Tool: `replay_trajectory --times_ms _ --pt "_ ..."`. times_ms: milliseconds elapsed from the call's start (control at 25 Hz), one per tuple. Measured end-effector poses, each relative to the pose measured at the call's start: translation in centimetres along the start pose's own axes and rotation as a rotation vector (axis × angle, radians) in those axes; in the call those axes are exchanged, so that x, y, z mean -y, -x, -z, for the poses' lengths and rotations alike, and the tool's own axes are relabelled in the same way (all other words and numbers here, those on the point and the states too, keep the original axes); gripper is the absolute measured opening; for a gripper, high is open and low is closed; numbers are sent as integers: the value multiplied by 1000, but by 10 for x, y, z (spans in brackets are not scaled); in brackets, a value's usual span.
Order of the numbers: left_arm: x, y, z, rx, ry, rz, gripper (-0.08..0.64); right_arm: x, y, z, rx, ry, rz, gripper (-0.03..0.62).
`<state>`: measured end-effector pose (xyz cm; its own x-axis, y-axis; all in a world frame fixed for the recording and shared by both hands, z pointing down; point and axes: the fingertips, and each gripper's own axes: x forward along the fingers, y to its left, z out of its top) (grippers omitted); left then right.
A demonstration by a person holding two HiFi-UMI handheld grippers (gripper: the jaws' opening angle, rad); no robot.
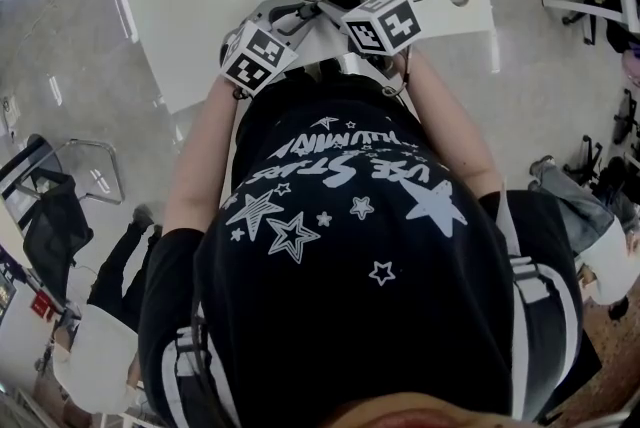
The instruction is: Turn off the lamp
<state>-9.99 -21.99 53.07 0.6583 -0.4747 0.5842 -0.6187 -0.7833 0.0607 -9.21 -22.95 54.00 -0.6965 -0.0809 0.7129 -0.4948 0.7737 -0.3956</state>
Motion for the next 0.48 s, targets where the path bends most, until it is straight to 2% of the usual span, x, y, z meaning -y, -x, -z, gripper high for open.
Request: replay_trajectory --times_ms 360,480 --pt "2 -2 4 -8 0 -4 127 0 -1 2 18 -19 11 6" --pt "2 -1 3 -3 10 -1 129 -2 2 -2 62 3 40 6"
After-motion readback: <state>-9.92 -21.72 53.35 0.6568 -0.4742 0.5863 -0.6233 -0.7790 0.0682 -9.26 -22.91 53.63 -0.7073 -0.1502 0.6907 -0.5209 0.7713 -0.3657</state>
